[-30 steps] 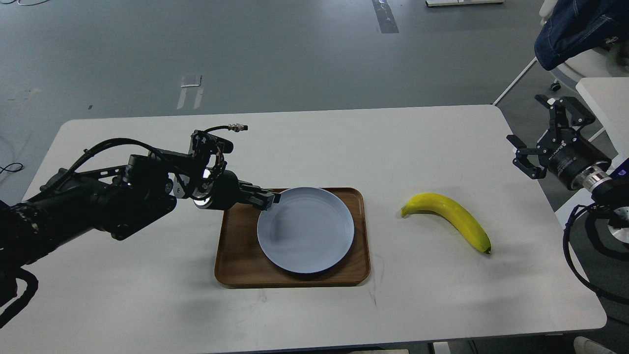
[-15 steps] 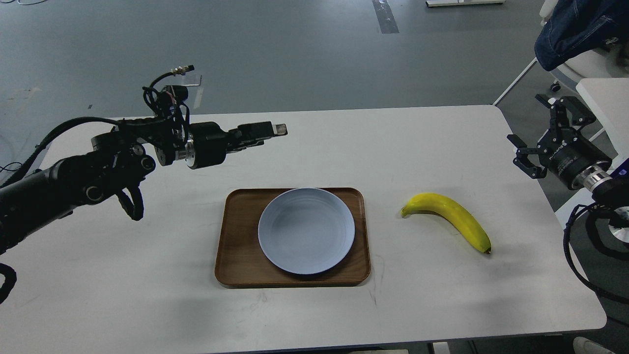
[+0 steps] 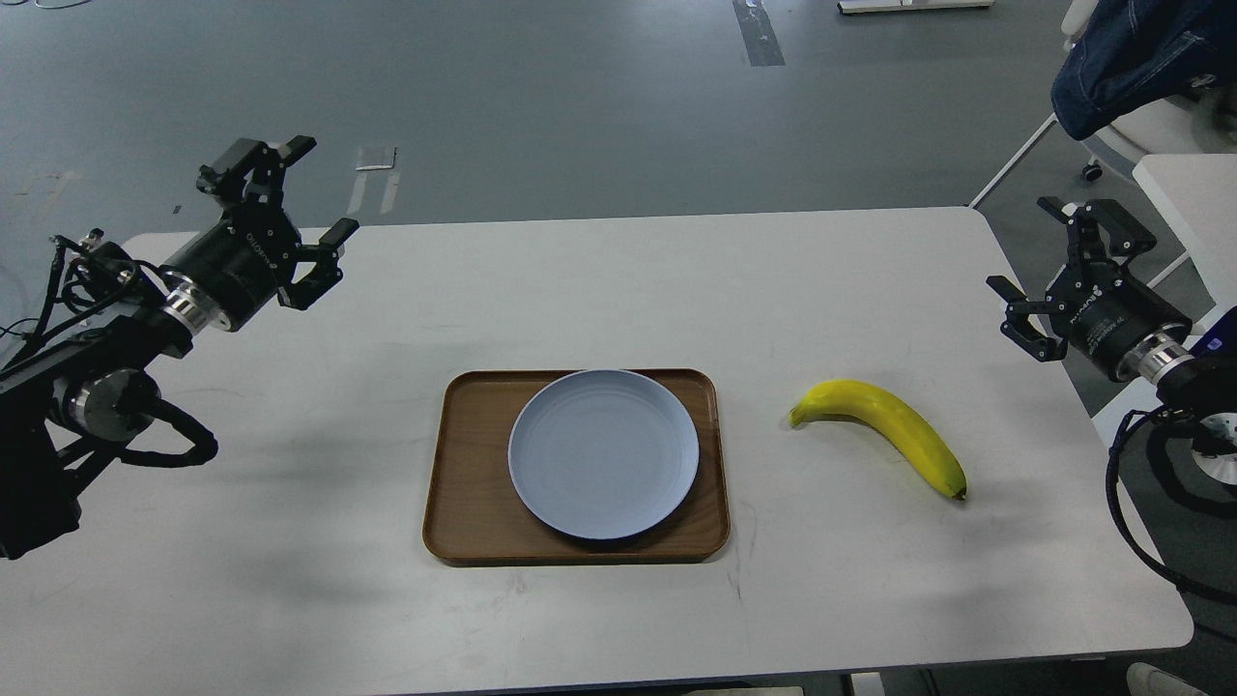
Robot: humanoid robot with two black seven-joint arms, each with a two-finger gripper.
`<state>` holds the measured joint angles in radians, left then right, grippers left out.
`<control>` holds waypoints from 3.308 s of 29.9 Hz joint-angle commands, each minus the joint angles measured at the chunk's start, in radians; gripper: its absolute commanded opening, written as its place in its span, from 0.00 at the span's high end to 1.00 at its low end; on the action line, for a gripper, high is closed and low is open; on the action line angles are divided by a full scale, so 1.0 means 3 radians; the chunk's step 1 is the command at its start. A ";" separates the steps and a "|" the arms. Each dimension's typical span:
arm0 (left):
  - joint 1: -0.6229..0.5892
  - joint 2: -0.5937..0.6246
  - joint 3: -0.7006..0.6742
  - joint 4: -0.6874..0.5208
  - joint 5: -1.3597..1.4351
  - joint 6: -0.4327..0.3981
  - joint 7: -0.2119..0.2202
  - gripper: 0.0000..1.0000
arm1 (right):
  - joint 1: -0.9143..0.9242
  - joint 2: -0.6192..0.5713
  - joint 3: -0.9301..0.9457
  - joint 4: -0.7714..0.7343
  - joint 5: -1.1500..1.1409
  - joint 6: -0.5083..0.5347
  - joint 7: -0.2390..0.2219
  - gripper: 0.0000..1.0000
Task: Place banana on plate with both arms
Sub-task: 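Open the left gripper and raise it away from the plate, then reach the right gripper down and grasp the yellow banana, then lift the banana with the right gripper and lower it onto the plate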
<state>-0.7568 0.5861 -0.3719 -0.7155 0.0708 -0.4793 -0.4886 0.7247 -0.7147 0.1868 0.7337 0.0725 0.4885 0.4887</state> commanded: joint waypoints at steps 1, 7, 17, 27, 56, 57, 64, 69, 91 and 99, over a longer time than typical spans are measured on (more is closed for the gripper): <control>0.0216 0.0005 -0.0350 0.0150 -0.0011 -0.0031 0.0000 0.02 | 0.0013 -0.0026 -0.0004 0.0004 -0.0439 0.0001 0.0000 0.00; 0.0232 0.0046 -0.0396 0.0150 -0.0011 -0.0031 0.0000 0.02 | 0.0298 -0.0337 -0.0004 0.0202 -0.1369 0.0001 0.0000 0.00; 0.0196 0.0036 -0.0412 0.0115 -0.0011 -0.0031 0.0000 0.02 | 0.1030 -0.0563 -0.0121 0.0832 -0.3774 0.0001 0.0000 0.00; 0.0196 0.0041 -0.0432 0.0110 -0.0011 -0.0031 0.0000 0.02 | 0.1715 -0.0206 -0.1250 0.0909 -0.5195 0.0001 0.0000 0.00; 0.0191 0.0061 -0.0437 0.0110 -0.0011 -0.0031 0.0000 0.02 | 0.1798 0.0659 -0.2264 0.0280 -0.5421 0.0001 0.0000 0.05; 0.0191 0.0061 -0.0432 0.0110 -0.0011 -0.0031 0.0000 0.02 | 0.1793 0.0664 -0.2264 0.0280 -0.5416 0.0001 0.0000 0.08; 0.0191 0.0061 -0.0437 0.0110 -0.0011 -0.0031 0.0000 0.02 | 0.1782 0.0664 -0.2264 0.0290 -0.5416 0.0001 0.0000 0.48; 0.0191 0.0061 -0.0437 0.0110 -0.0016 -0.0031 0.0000 0.02 | 0.1772 0.0670 -0.2264 0.0305 -0.5411 0.0001 0.0000 0.86; 0.0171 0.0061 -0.0468 0.0104 -0.0016 -0.0031 0.0000 0.02 | 0.2749 0.0950 -0.2223 0.0796 -0.4854 0.0001 0.0000 0.94; 0.0166 0.0087 -0.0468 0.0104 -0.0016 -0.0031 0.0000 0.02 | 0.2708 0.1737 -0.2315 0.0393 -0.4425 0.0001 0.0000 0.94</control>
<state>-0.7072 0.6100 -0.5126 -0.6843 0.0662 -0.4887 -0.4887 1.5474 -0.2619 -0.4914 0.8904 -1.2843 0.4886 0.4886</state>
